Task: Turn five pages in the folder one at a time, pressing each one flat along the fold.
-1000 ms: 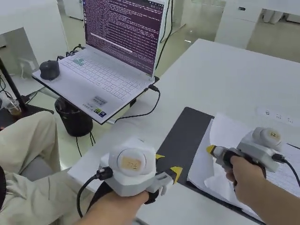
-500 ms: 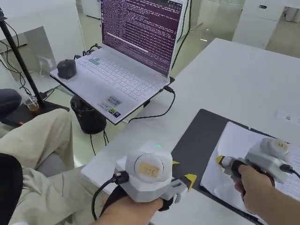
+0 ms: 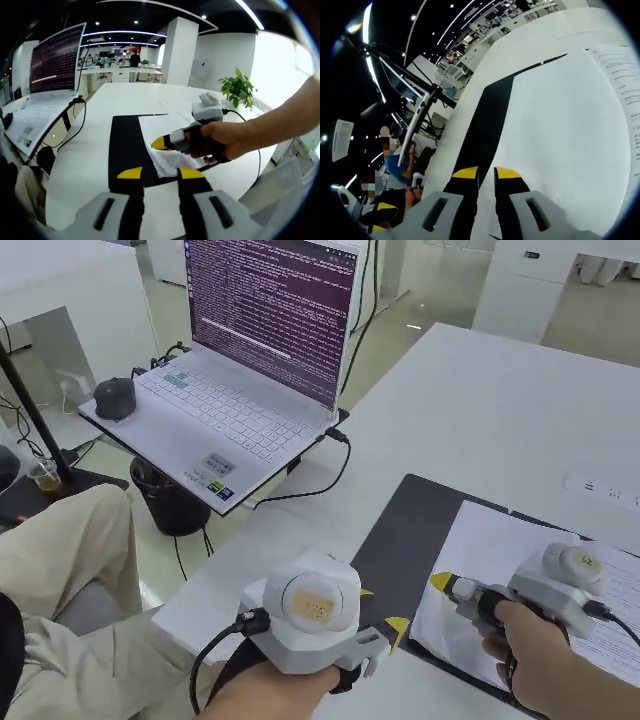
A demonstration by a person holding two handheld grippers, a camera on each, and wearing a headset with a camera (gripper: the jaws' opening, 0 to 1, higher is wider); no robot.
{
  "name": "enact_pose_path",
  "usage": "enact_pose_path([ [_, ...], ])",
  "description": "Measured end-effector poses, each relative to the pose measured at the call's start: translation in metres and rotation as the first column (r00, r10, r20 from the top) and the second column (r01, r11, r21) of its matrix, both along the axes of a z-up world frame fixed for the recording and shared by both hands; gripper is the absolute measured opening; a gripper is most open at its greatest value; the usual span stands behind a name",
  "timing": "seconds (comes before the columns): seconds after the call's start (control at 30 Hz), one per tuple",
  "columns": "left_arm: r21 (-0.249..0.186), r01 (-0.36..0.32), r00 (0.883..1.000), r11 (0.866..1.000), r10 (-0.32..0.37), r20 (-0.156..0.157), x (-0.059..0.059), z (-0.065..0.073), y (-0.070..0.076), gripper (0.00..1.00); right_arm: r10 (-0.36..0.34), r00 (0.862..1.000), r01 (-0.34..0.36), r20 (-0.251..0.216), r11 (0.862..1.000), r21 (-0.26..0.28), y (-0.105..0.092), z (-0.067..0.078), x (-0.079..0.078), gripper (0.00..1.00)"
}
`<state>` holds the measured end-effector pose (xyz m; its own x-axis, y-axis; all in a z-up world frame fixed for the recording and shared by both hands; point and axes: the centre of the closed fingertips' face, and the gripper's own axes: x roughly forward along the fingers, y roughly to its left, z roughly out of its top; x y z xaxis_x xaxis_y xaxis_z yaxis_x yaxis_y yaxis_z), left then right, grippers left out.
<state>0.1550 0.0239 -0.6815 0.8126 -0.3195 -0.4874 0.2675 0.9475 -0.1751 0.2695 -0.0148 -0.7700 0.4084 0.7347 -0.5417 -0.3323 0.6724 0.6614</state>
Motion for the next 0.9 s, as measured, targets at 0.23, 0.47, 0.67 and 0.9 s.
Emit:
enact_pose_path([
  [0.23,0.028,0.064,0.998,0.998,-0.063,-0.029,0.029,-0.023,-0.030,0.23,0.039,0.999,-0.040,0.030,0.999,0.014,-0.029,0.007,-0.002,0.09],
  [0.47,0.055,0.123,0.992,0.991,-0.121,-0.033,0.055,-0.051,-0.063,0.24,0.076,0.991,-0.076,0.110,0.997,-0.004,-0.062,0.015,0.000,0.08],
  [0.67,0.091,0.126,0.990,0.988,-0.120,-0.071,0.065,-0.084,-0.069,0.23,0.099,0.982,-0.092,0.162,0.995,-0.049,-0.090,0.014,0.005,0.08],
  [0.9,0.094,0.108,0.989,0.990,-0.097,-0.114,0.056,-0.109,-0.067,0.24,0.070,0.981,-0.058,0.179,0.996,-0.067,-0.112,0.005,0.014,0.04],
])
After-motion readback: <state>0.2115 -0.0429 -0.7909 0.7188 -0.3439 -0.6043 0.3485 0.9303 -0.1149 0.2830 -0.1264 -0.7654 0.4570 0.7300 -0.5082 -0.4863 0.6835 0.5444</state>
